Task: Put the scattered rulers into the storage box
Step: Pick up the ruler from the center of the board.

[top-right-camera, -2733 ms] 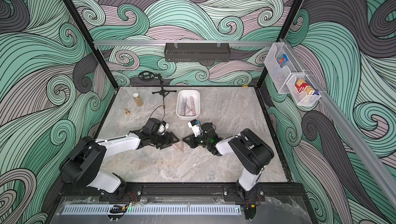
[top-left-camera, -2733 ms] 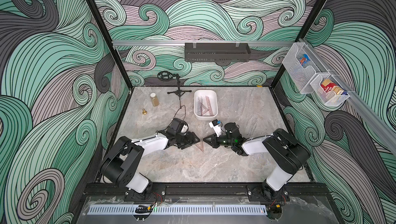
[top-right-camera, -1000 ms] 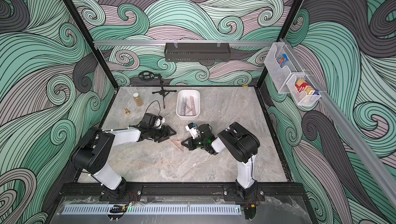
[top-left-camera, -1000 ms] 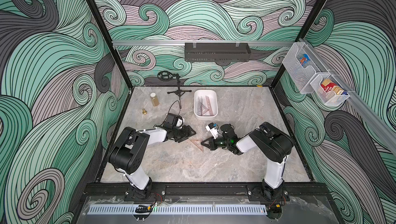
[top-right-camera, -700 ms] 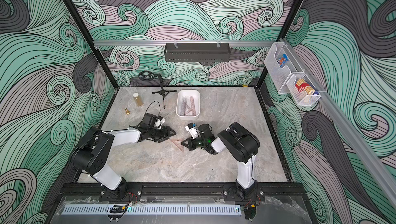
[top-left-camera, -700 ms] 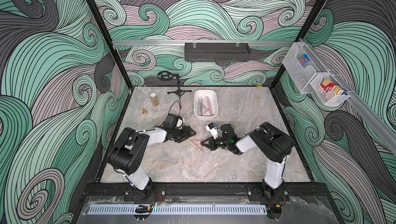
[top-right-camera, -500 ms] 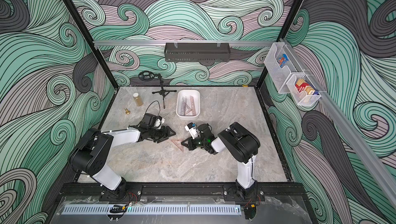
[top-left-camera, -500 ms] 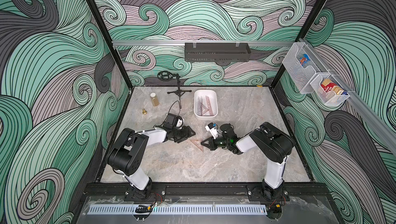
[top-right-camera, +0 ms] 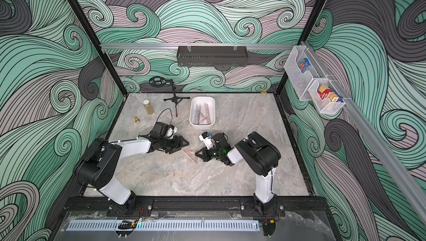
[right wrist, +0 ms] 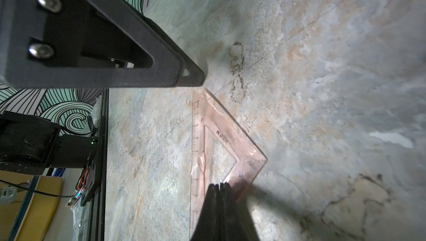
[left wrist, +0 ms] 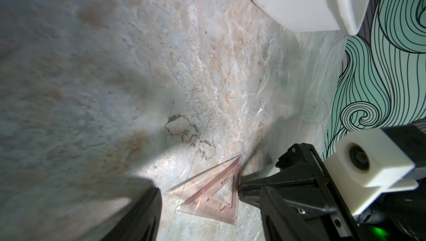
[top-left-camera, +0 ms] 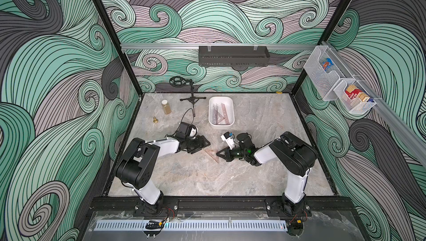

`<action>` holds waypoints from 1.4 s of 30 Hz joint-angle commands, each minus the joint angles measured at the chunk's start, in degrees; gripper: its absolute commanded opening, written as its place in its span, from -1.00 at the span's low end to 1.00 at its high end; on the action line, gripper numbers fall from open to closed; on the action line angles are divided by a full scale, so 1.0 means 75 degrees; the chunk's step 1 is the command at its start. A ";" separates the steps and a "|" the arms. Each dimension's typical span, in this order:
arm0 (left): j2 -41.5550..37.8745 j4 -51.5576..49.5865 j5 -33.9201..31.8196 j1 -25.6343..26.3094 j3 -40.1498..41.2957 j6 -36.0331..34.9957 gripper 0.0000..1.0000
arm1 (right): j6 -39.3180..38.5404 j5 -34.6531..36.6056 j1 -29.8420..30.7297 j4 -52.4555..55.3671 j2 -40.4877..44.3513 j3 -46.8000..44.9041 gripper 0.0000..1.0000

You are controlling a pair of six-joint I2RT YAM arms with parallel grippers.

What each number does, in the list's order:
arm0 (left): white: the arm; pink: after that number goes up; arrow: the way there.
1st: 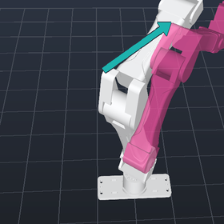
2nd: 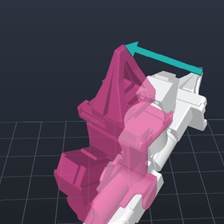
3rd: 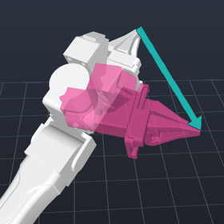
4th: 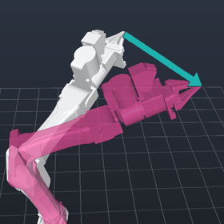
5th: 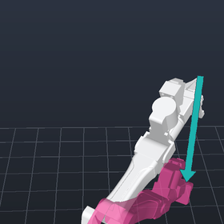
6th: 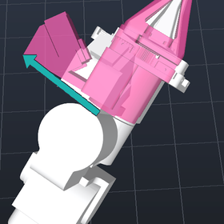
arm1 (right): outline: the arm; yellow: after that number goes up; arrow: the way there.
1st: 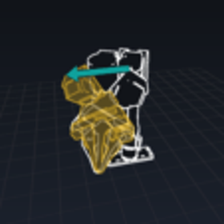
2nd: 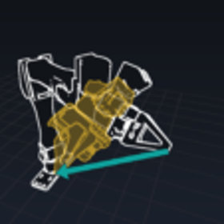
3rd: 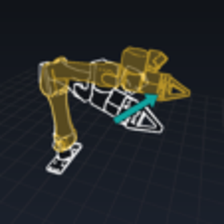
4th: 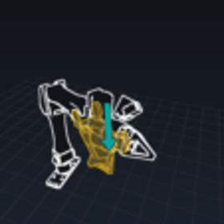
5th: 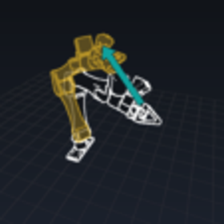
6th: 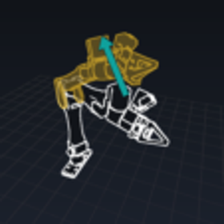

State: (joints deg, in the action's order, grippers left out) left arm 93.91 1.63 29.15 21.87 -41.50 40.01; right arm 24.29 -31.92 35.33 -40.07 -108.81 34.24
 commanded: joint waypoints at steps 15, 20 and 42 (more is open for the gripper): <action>0.0403 0.0266 0.0327 0.0211 0.0686 0.0204 0.43 | -0.0162 0.0506 -0.0023 0.1211 -0.0373 -0.0148 -1.00; 0.0404 0.0403 0.0455 0.0267 0.0867 0.0248 0.35 | -0.0157 0.0486 -0.0023 0.1180 -0.0455 -0.0136 -1.00; 0.0067 0.0303 0.1876 0.0217 -0.0097 -0.0597 -1.00 | 0.0007 -0.0700 -0.0570 0.1559 0.0970 0.0110 -0.77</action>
State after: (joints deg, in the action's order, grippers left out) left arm 96.27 7.68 38.81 23.55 -39.27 39.42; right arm 24.23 -33.43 32.95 -32.51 -104.86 34.54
